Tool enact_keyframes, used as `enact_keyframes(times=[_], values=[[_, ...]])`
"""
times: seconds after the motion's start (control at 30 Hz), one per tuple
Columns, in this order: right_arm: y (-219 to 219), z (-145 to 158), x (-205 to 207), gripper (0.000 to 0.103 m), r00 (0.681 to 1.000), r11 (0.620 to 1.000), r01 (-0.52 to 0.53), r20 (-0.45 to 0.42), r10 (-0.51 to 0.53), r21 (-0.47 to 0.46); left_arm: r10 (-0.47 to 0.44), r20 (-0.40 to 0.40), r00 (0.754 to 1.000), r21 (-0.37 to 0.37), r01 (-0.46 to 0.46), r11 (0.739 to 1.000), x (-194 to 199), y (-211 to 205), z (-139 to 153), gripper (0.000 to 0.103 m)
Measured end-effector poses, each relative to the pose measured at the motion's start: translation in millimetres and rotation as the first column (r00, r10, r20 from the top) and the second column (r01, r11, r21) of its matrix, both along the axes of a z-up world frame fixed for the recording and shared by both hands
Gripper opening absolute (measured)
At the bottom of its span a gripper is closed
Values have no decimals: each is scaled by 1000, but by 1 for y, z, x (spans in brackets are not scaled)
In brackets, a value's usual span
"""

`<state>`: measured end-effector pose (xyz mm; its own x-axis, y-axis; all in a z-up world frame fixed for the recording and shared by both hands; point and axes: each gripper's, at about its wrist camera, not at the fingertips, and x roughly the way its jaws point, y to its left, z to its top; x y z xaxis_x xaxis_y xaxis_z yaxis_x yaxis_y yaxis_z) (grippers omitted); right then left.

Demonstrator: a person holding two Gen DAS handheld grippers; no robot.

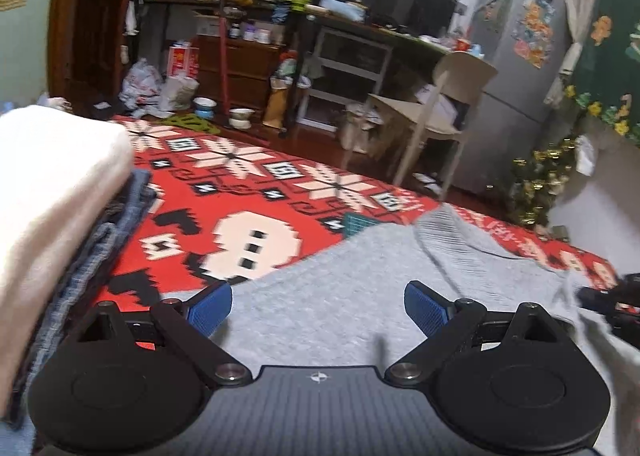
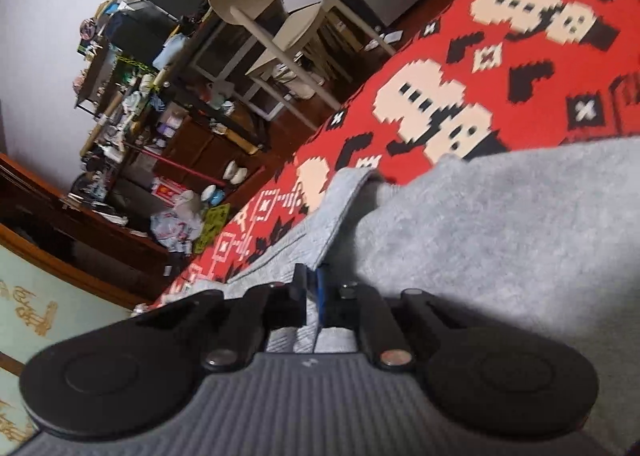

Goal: Fold clothes

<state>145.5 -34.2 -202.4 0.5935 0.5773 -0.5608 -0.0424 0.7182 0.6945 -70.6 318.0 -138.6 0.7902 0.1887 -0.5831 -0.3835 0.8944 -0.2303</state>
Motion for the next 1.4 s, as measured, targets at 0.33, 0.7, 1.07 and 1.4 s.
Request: enact_keyframes(times=[0.33,0.7,1.07,1.4], values=[[3,32,-17,4,999,983,27,41,-20,-182,35,-23,999,-50,-36,998,-2,13,-3,94],[15,12,-32,18,998,990,-55,-20,53,-129,20,-19,1000,-76,-21,997,0,12,-4,94],[30,39,-49,31,996,931,-68,34,85,-358,-10,-23,1000,-88,8,996,0,12,-6,94],[1,65,-28,31,983,908,-65,132,131,-413,-147,-4,989,-4,147,989,12,5,7,93]])
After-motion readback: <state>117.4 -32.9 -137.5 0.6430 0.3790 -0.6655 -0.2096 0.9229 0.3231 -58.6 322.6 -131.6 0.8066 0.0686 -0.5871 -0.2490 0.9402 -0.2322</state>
